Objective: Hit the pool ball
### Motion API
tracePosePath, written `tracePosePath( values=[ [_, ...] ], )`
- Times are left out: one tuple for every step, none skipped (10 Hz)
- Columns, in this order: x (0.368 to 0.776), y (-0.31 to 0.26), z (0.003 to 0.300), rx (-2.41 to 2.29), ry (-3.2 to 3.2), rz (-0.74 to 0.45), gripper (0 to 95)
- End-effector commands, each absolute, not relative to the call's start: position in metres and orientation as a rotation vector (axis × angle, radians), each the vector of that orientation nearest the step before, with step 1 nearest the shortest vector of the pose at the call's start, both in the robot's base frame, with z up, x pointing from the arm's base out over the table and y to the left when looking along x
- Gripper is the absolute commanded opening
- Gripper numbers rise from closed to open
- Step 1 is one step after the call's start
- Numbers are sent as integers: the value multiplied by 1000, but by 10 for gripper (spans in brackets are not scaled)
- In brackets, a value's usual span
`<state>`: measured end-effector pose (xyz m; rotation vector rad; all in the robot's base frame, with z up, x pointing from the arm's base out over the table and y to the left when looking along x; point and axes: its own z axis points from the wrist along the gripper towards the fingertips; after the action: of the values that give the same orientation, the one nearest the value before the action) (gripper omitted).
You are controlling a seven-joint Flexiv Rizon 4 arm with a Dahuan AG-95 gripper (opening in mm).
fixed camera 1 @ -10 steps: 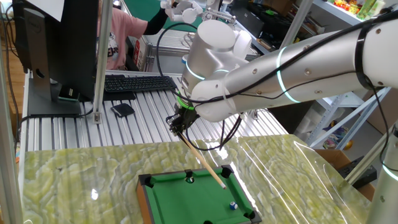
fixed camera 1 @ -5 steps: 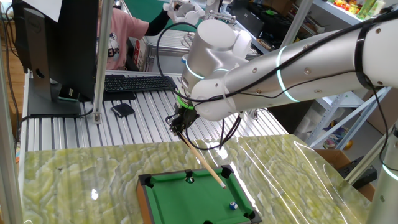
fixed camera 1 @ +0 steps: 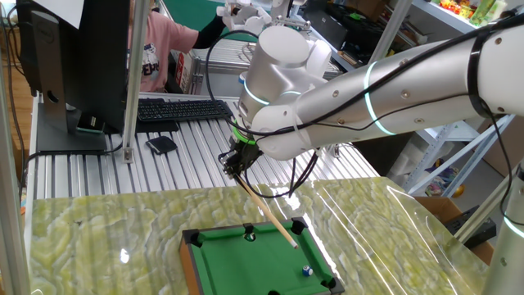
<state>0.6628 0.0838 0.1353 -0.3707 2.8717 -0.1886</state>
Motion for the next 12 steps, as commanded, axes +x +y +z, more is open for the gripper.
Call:
tracePosePath(
  values=[
    [663, 84, 135, -369, 2871, -189, 0],
    [663, 84, 135, -369, 2870, -194, 0],
    [663, 84, 135, -368, 2871, -194, 0],
    [663, 84, 135, -365, 2872, -194, 0],
    [663, 84, 135, -362, 2873, -193, 0],
    [663, 84, 135, -361, 2875, -192, 0],
    [663, 84, 135, -369, 2880, -191, 0],
    [663, 84, 135, -370, 2883, -191, 0],
    [663, 84, 135, -370, 2883, -190, 0],
    [663, 84, 135, -370, 2886, -190, 0],
    [663, 84, 135, -370, 2888, -190, 0],
    [663, 84, 135, -366, 2891, -190, 0]
  ],
)
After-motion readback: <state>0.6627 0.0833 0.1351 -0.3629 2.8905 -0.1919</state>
